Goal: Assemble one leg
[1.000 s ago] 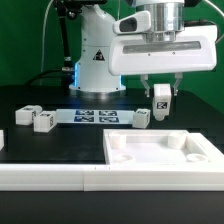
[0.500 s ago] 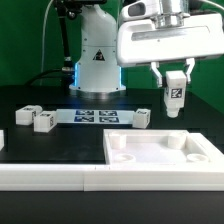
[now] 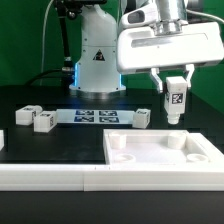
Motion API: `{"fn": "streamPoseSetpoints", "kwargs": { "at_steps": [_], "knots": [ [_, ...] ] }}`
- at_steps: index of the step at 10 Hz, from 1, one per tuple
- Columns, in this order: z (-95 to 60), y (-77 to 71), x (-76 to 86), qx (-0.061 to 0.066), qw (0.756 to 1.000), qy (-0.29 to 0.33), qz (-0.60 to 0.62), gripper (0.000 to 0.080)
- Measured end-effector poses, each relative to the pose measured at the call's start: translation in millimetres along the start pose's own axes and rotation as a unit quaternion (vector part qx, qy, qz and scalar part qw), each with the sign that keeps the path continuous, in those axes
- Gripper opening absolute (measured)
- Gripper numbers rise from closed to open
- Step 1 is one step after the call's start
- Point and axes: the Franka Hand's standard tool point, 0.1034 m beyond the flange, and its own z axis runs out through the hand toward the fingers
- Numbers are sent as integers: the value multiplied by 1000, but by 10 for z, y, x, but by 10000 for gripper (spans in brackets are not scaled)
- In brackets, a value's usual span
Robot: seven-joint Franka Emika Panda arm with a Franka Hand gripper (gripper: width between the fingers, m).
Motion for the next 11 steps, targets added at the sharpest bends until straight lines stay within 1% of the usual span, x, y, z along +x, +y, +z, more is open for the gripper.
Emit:
{"fn": "streamPoseSetpoints", "kwargs": {
  "at_steps": [1,2,3,5,6,7,11],
  "knots": [
    [76,-3,-30,0,1000,1,-29,290],
    [137,-5,19,1,999,-13,-37,290],
    [162,12,216,1,999,-6,-43,290],
    [304,91,520,0,999,0,-36,290],
    [370,104,643,1,1000,1,-31,290],
    [383,85,707,2,1000,0,-29,290],
    [386,92,689,1,1000,3,-30,290]
  ]
}}
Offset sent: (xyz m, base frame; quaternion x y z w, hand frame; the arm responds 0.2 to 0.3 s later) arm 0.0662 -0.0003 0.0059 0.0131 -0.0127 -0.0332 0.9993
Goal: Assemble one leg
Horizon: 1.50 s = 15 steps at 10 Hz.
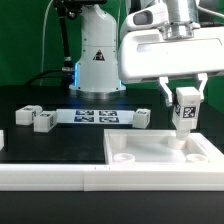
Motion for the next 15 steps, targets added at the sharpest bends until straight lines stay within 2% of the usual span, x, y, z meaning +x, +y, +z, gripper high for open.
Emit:
{"fn": "streamPoseSetpoints", "kwargs": {
  "at_steps": [2,6,9,12,15],
  "knots": [
    [40,1,57,0,1000,5,1,290],
    [164,-30,364,5,1000,15,3,290],
    [212,-19,400,5,1000,17,1,290],
    [292,-49,331,5,1000,18,4,290],
    [317,-40,353,4,999,32,4,290]
  ]
}}
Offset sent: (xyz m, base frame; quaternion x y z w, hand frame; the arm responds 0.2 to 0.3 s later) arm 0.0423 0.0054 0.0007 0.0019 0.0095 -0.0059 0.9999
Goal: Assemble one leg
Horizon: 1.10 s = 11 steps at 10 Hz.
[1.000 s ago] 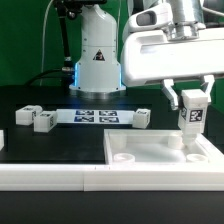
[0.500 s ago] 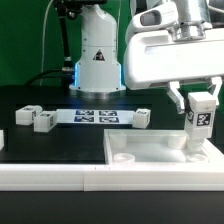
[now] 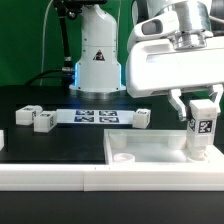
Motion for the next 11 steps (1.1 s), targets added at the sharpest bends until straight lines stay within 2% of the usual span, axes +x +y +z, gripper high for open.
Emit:
{"fn": "streamPoseSetpoints", "kwargs": {
  "at_steps": [2,4,11],
  "knots": [
    [16,9,14,-2,1000,19,-1,290],
    [102,29,-95,-3,1000,16,-1,290],
    [111,-2,-102,-7,1000,16,-7,290]
  ]
}}
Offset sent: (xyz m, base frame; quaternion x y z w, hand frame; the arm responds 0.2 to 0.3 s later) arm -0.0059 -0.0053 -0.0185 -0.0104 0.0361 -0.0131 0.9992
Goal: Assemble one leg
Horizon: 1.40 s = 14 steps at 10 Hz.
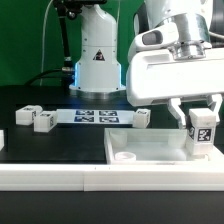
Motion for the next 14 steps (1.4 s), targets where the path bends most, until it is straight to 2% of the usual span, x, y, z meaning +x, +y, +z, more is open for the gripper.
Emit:
{"fn": "streamPoseSetpoints", "kwargs": {
  "at_steps": [1,2,3,4,5,8,11,13,14],
  "knots": [
    [10,-1,-24,0,1000,-6,0,304],
    [10,-1,-25,0,1000,-6,0,475],
    [11,-1,-26,0,1000,-6,0,475],
    [12,-1,-28,0,1000,-6,0,609],
    [12,-1,-28,0,1000,-6,0,637],
    [7,2,-30,1,1000,-10,-1,648],
    [-102,14,80,5,999,-38,-1,648],
    [-101,-1,123,6,999,-37,-1,648],
    [-66,-21,92,13,997,-78,0,648]
  ]
}}
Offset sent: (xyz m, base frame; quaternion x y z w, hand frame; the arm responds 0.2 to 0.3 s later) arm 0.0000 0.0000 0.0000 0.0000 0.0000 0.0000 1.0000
